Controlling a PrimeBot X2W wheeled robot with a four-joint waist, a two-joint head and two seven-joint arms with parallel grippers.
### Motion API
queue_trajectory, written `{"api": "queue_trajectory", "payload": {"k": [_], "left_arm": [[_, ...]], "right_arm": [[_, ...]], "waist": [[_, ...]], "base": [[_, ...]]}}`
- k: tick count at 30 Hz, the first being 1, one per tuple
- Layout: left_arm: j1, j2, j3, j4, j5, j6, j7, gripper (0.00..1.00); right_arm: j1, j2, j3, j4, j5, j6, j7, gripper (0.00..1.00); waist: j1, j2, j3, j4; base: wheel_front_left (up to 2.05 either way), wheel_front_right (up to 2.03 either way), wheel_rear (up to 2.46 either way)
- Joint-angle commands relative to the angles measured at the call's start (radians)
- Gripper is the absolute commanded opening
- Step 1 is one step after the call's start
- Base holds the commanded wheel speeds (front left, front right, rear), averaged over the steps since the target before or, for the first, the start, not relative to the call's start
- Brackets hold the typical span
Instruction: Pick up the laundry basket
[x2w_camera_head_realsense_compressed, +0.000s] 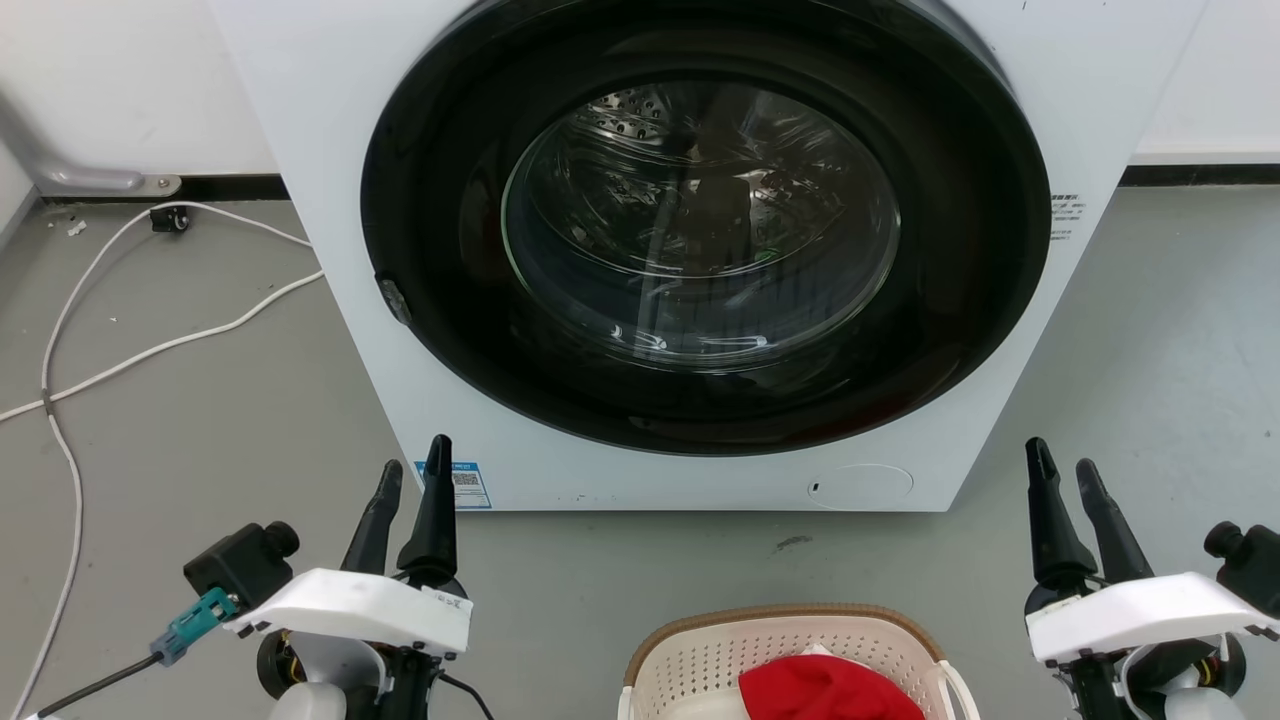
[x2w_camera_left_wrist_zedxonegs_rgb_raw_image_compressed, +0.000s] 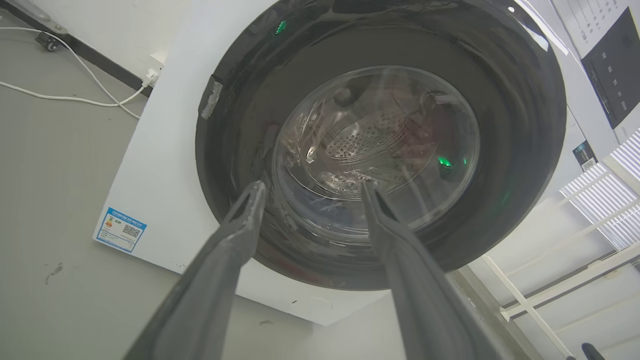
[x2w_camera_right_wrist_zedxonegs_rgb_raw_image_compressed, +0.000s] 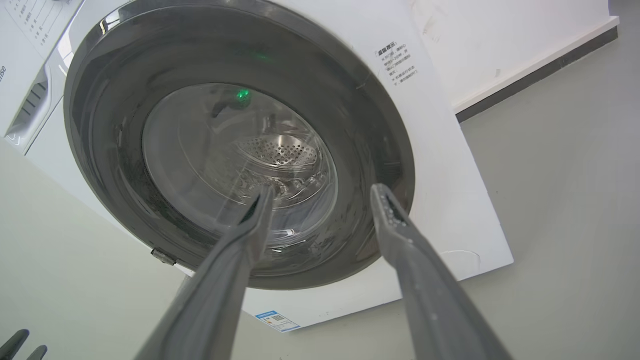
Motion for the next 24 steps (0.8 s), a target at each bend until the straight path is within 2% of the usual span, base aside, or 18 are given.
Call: {"api": "queue_trajectory", "payload": {"k": [1, 24], "left_arm": [[-0.024, 0.003, -0.008, -0.008, 0.039, 0.006, -0.01, 1.0], [-0.034, 0.002, -0.048, 0.027, 0.331, 0.037, -0.071, 1.0]], "right_arm": [[0.0, 0.001, 0.003, -0.014, -0.043, 0.0, -0.012, 1.0], [-0.002, 0.002, 0.016, 0.035, -0.354, 0.0, -0.072, 1.0]], "waist": [[0.0, 0.0, 0.0, 0.0], [-0.0001, 0.0, 0.0, 0.004]], "base": [[0.0, 0.0, 0.0], [0.0, 0.0, 0.0]]}}
